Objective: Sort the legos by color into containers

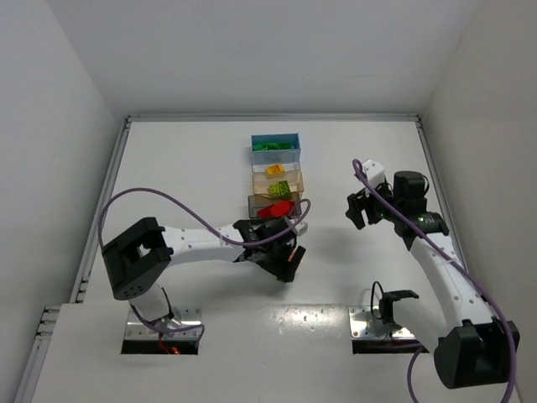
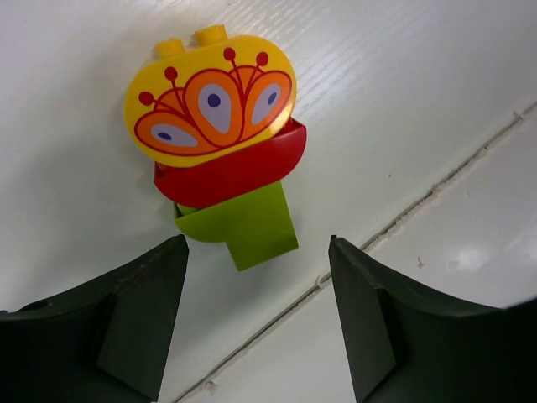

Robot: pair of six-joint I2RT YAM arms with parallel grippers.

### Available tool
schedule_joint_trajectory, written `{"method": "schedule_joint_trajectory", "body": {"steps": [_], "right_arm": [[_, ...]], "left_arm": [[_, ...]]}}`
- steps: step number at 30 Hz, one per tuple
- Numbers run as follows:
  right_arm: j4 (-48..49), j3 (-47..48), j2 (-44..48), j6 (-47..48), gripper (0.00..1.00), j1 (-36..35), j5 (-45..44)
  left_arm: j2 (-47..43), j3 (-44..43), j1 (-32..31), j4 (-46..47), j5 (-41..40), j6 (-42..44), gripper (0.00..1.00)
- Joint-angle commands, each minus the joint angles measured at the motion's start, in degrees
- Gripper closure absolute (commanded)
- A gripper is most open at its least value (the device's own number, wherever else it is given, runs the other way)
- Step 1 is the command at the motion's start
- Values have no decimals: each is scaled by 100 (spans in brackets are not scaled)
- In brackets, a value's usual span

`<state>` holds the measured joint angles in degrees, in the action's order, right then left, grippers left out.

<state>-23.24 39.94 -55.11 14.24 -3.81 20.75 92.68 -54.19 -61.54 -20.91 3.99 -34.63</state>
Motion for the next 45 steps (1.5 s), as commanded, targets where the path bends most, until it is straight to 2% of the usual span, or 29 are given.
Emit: {"method": "schedule_joint_trajectory", "body": {"steps": [1, 8, 12, 15, 16, 18, 19, 24, 26, 30, 35, 41, 45], "right_arm": [[4, -57, 80, 114, 29, 39, -10], [-171, -57, 255, 219, 29, 39, -115], [-224, -110, 370, 272, 30, 39, -115], [-224, -110, 370, 272, 30, 39, -115], [-224, -110, 370, 272, 30, 39, -63], [-224, -110, 370, 220, 30, 39, -10], [-224, -110, 300, 167, 30, 39, 51], [-233, -48, 36, -141, 30, 39, 428], [-364, 83, -174, -220, 30, 39, 937], [-988, 416, -658, -220, 30, 39, 2656], [-1646, 1092, -1589, -220, 29, 91, 4250], [-2965, 1902, -2730, 1088, 29, 144, 5227], [-3923, 2342, -3320, 1949, 29, 144, 5422]], "left_arm": [[232, -267, -130, 95, -161, -210, 25], [795, -513, -130, -124, -311, -334, 25], [927, -636, -130, -186, -373, -334, 31], [927, -636, -130, -186, -373, -124, 43], [866, -636, -130, -186, -373, -62, 51], [690, -496, -130, -37, -373, 131, 57], [620, -409, -130, 25, -433, 210, 65], [198, -285, -130, 315, -758, 1078, 79], [-30, -285, -130, 411, -759, 1431, 83], [-470, -285, -130, 570, -952, 2371, 86], [-926, -285, -130, 676, -1418, 2874, 87], [-1007, -337, -130, 878, -1541, 2953, 87], [-1007, -408, -130, 930, -1673, 3077, 87]]}}
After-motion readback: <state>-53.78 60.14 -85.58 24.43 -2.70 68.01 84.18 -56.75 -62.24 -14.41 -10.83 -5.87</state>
